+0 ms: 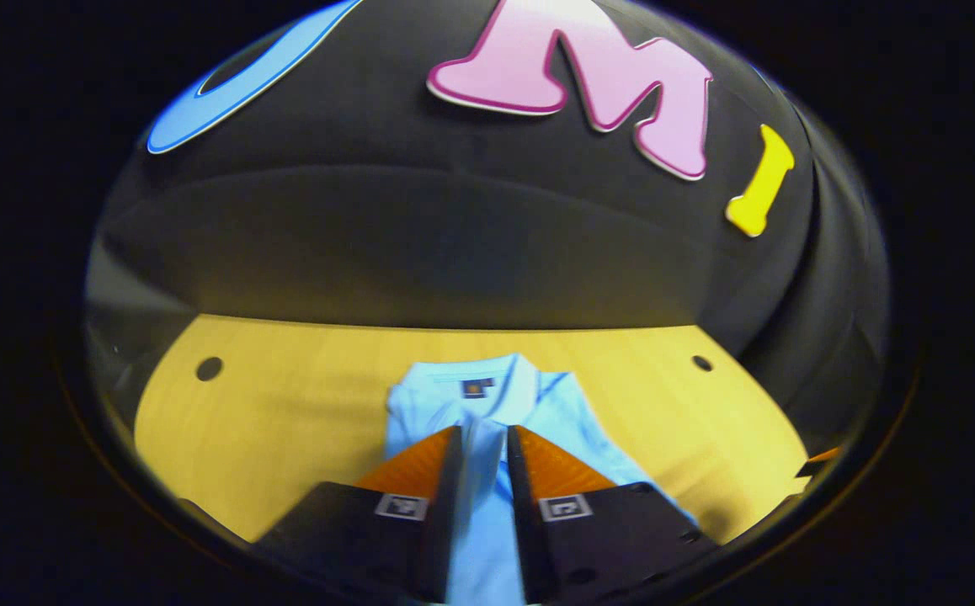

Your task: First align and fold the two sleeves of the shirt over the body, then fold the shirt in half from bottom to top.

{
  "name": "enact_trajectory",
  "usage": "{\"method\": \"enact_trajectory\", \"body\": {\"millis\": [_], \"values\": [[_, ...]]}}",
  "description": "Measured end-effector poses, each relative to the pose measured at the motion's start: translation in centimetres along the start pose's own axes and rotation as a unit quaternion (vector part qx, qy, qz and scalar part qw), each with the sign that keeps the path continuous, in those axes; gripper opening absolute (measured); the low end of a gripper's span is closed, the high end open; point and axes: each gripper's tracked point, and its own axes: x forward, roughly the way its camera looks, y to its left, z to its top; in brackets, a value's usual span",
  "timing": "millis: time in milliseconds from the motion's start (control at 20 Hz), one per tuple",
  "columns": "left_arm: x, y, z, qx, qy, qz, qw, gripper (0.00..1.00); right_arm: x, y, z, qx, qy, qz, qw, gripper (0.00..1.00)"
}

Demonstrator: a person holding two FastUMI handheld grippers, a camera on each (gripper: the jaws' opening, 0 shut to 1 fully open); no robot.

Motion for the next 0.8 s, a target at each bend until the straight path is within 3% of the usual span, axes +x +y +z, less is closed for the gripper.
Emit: {"method": "enact_trajectory", "body": {"millis": [150, 300, 350, 400, 550, 800], "values": [[-3.0, -0.4, -0.6, -0.007, -0.008, 0.003, 1.000, 0.98, -1.1, 0.8, -0.9, 0.007, 0.001, -0.001, 1.000, 0.98], [-9.6, 1.5, -4.3, -0.007, 0.006, 0.036, 0.999, 0.98, -3.1, 2.2, -3.1, 0.016, 0.017, 0.002, 1.000, 0.99], [-11.6, 2.0, -5.7, -0.005, 0.013, 0.046, 0.999, 0.92, -3.9, 2.9, -4.3, 0.021, 0.026, 0.004, 0.999, 0.98], [-14.2, 2.4, -7.9, -0.005, 0.026, 0.051, 0.998, 0.97, -4.5, 3.4, -5.3, 0.024, 0.035, 0.005, 0.999, 0.99], [-22.0, 2.7, -15.1, 0.012, 0.066, 0.063, 0.996, 0.97, -6.9, 5.8, -10.3, 0.036, 0.075, 0.011, 0.996, 0.99], [-27.5, 2.4, -23.4, -0.010, 0.124, 0.070, 0.990, 0.97, -8.4, 7.6, -16.3, 0.059, 0.120, 0.000, 0.991, 0.99]]}}
